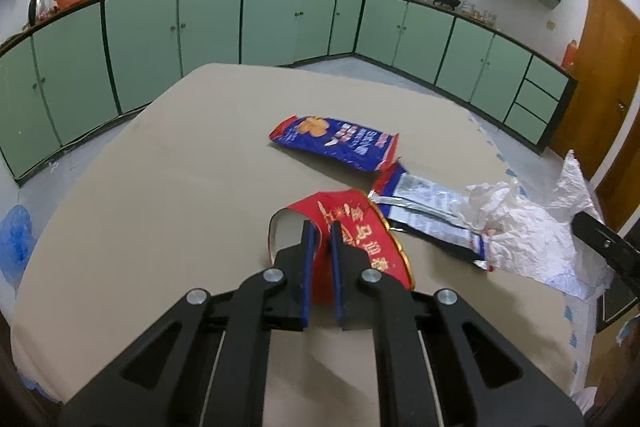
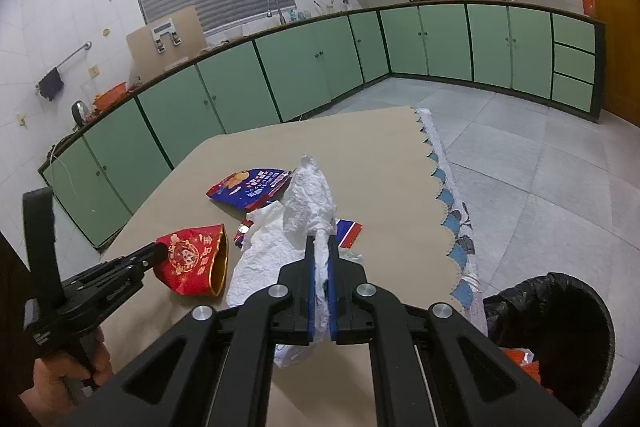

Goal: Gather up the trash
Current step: 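Grasp the red snack box with the left gripper and lift it, then carry the red box and white bag over the bin and open both grippers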

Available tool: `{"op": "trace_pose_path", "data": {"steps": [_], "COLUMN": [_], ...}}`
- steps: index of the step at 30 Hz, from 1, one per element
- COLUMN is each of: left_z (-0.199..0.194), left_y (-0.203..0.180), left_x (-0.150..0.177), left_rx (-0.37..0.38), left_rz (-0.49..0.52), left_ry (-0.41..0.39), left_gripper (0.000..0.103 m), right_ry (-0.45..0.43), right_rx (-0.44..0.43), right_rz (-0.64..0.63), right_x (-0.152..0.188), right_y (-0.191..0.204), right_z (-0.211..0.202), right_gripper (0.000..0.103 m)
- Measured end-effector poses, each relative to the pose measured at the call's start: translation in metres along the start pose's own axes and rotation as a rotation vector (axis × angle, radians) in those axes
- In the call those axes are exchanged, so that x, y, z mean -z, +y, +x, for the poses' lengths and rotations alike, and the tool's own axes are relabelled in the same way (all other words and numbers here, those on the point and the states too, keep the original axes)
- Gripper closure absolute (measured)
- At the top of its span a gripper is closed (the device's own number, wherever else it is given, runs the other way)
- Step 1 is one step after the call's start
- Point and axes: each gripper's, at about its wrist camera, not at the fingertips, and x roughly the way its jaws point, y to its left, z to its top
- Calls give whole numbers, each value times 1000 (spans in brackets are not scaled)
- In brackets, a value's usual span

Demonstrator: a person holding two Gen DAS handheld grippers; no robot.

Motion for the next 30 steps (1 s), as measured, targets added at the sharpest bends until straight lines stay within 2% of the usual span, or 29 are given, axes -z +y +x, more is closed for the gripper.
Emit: {"op": "trace_pose_path", "data": {"steps": [16,30], "left_z": [-38,-45], "left_y": [-48,-135], "left_x": [-8,-3], "left_rx": [129,305], "left_rz": [62,174], "left_ry": [-80,-97], "left_gripper": [99,99], "right_ry": [-87,-123], "right_rx": [38,165], "right_rz": [8,73], "right_x": [-11,2], "right_y": [-21,-72], "right_z": [-54,-102], "right_gripper": [98,98]}}
